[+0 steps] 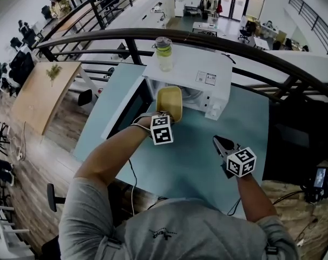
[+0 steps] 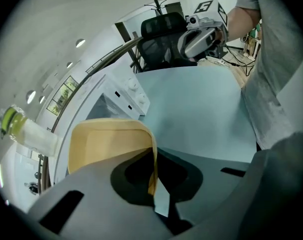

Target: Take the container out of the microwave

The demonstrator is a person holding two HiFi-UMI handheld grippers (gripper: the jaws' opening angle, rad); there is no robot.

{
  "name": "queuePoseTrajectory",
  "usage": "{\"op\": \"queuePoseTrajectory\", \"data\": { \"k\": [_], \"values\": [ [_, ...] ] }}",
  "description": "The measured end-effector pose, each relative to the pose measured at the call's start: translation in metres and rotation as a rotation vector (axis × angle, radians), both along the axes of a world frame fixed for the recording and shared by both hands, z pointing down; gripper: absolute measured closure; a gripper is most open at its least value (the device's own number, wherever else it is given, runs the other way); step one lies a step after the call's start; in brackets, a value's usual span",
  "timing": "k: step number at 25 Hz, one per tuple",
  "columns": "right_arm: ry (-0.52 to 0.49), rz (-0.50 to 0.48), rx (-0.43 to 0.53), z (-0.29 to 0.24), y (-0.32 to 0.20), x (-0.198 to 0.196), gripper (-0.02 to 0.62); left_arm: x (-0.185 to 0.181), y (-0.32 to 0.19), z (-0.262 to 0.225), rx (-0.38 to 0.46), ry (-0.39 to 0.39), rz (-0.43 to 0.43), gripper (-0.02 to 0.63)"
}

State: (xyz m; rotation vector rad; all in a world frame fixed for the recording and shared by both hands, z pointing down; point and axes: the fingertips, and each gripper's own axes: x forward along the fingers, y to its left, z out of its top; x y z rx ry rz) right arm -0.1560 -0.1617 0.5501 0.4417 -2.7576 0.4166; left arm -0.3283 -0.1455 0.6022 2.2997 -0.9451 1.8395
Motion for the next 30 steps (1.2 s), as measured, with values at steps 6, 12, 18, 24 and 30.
{"op": "queuePoseTrajectory", "data": {
  "k": [6, 12, 18, 24, 30],
  "values": [
    [-0.013, 0.023, 0.032, -0.027, -0.003, 0.010, 0.578, -0.002, 0.019, -0.035, 0.033, 0.005, 0.007, 0.588],
    [-0.032, 0.054, 0.079, -0.063, -0.009, 0.018, 0.578, 0.007, 0.026, -0.080, 0.085, 0.019, 0.037, 0.588],
    [-0.054, 0.090, 0.160, -0.109, -0.023, 0.021, 0.578, 0.012, 0.020, -0.128, 0.147, 0.026, 0.092, 0.588],
    [-0.062, 0.150, 0.209, -0.140, -0.037, 0.033, 0.578, 0.017, 0.016, -0.165, 0.192, 0.033, 0.165, 0.588],
    [-0.077, 0.258, 0.230, -0.166, -0.050, 0.060, 0.578, 0.030, 0.011, -0.190, 0.222, 0.046, 0.262, 0.588]
  ]
}}
